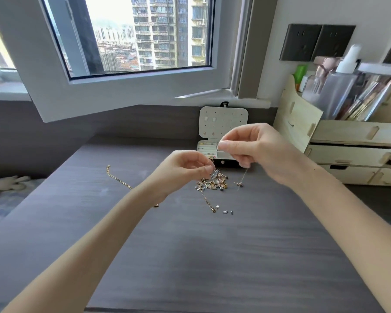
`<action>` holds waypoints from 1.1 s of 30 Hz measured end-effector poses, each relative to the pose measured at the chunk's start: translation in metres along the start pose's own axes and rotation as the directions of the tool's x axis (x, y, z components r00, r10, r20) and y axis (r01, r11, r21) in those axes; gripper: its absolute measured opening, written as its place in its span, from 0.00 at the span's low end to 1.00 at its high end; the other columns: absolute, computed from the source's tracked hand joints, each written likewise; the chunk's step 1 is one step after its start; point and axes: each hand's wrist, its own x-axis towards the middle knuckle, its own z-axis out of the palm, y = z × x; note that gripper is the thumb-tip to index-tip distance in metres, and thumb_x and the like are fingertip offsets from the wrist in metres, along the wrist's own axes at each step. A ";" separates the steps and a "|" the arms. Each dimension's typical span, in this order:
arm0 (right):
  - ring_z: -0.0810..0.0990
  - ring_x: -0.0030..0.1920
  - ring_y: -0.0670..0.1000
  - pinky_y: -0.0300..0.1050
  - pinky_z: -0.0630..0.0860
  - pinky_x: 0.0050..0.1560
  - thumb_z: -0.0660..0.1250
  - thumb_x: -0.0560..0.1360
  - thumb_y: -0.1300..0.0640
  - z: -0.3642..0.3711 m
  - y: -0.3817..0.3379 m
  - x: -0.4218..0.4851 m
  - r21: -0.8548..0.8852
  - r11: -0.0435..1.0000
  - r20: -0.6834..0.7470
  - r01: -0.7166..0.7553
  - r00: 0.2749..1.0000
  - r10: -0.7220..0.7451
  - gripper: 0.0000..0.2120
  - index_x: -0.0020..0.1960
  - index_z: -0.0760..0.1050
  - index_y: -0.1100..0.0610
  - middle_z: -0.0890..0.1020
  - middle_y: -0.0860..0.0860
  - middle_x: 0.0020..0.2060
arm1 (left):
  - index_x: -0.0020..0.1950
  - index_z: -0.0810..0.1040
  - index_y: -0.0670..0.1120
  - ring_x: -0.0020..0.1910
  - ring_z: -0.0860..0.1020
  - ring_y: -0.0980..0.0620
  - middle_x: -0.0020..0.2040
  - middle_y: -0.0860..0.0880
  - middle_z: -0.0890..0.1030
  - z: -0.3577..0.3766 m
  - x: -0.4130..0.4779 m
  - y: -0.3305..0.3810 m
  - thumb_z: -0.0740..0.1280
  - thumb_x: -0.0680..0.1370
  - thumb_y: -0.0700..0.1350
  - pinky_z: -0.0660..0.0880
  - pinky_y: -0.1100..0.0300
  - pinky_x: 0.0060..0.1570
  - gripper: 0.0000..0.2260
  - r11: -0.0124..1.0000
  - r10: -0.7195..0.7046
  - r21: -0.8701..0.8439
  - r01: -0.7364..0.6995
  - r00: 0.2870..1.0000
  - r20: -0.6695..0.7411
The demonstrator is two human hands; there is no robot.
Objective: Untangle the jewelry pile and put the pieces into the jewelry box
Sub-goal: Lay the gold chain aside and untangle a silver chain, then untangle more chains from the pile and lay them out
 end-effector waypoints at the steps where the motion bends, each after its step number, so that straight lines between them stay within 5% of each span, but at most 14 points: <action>1: 0.67 0.25 0.46 0.37 0.66 0.28 0.70 0.73 0.61 -0.001 -0.005 0.002 -0.018 1.000 0.009 0.008 1.000 -0.008 0.04 0.40 0.80 0.61 0.72 0.51 0.24 | 0.49 0.80 0.37 0.36 0.78 0.59 0.38 0.49 0.81 0.000 0.000 -0.001 0.69 0.75 0.37 0.73 0.68 0.39 0.05 1.000 -0.005 0.002 0.005 1.000 -0.004; 8: 0.65 0.24 0.48 0.35 0.66 0.25 0.71 0.72 0.59 -0.001 -0.027 0.016 -0.129 0.991 0.058 0.023 0.998 -0.015 0.05 0.40 0.81 0.59 0.71 0.51 0.22 | 0.50 0.79 0.45 0.44 0.81 0.54 0.43 0.49 0.84 -0.003 -0.006 0.006 0.70 0.75 0.41 0.76 0.62 0.50 0.05 0.994 -0.008 -0.106 0.010 1.000 0.023; 14: 0.68 0.24 0.47 0.36 0.67 0.26 0.71 0.73 0.60 0.010 -0.030 0.023 -0.104 0.994 0.118 0.027 0.993 -0.015 0.05 0.41 0.81 0.61 0.74 0.51 0.24 | 0.46 0.79 0.38 0.32 0.77 0.56 0.36 0.46 0.83 -0.018 -0.010 0.025 0.67 0.77 0.37 0.70 0.70 0.33 0.03 0.987 0.161 -0.006 -0.163 0.980 -0.115; 18: 0.80 0.41 0.48 0.43 0.75 0.47 0.71 0.71 0.55 0.025 -0.012 0.028 0.023 1.000 0.183 0.017 0.983 -0.021 0.05 0.44 0.79 0.55 0.82 0.50 0.37 | 0.45 0.81 0.36 0.32 0.77 0.58 0.38 0.43 0.83 -0.041 -0.015 0.041 0.66 0.77 0.39 0.69 0.73 0.33 0.06 0.956 0.223 0.217 -0.198 0.970 -0.099; 20: 0.81 0.52 0.50 0.48 0.73 0.60 0.67 0.71 0.54 0.038 0.001 0.032 0.209 0.978 0.224 0.003 0.973 -0.051 0.08 0.48 0.77 0.54 0.83 0.51 0.45 | 0.44 0.81 0.38 0.31 0.78 0.58 0.37 0.44 0.84 -0.052 -0.015 0.047 0.66 0.78 0.39 0.69 0.72 0.32 0.07 0.924 0.220 0.341 -0.172 0.970 -0.105; 23: 0.78 0.61 0.54 0.52 0.67 0.68 0.66 0.68 0.58 0.065 0.010 0.038 0.463 0.885 0.245 -0.054 0.967 -0.069 0.19 0.59 0.72 0.58 0.82 0.57 0.54 | 0.43 0.82 0.39 0.32 0.80 0.56 0.36 0.46 0.84 -0.067 -0.015 0.052 0.65 0.79 0.41 0.73 0.68 0.34 0.08 0.874 0.211 0.471 -0.115 0.965 -0.156; 26: 0.80 0.59 0.54 0.50 0.67 0.66 0.69 0.66 0.58 0.097 0.018 0.045 0.456 0.884 0.319 -0.106 0.946 -0.051 0.27 0.64 0.68 0.59 0.83 0.57 0.53 | 0.44 0.81 0.39 0.32 0.79 0.56 0.36 0.47 0.84 -0.080 -0.019 0.054 0.65 0.79 0.41 0.74 0.66 0.35 0.08 0.905 0.178 0.416 -0.089 0.968 -0.179; 31: 0.81 0.41 0.49 0.51 0.71 0.59 0.68 0.74 0.58 0.138 0.041 0.052 0.219 0.971 0.378 -0.101 0.926 0.011 0.03 0.46 0.79 0.56 0.84 0.52 0.37 | 0.43 0.80 0.40 0.32 0.80 0.55 0.35 0.47 0.84 -0.122 -0.028 0.035 0.64 0.79 0.41 0.73 0.67 0.32 0.08 0.922 0.159 0.386 -0.012 0.922 -0.353; 33: 0.79 0.36 0.49 0.47 0.73 0.51 0.66 0.76 0.63 0.145 0.050 0.053 0.117 0.986 0.339 -0.118 0.938 0.072 0.04 0.44 0.79 0.59 0.82 0.51 0.34 | 0.42 0.80 0.40 0.30 0.80 0.57 0.33 0.50 0.83 -0.147 -0.033 0.014 0.64 0.79 0.40 0.74 0.67 0.31 0.09 0.917 0.131 0.392 0.076 0.871 -0.474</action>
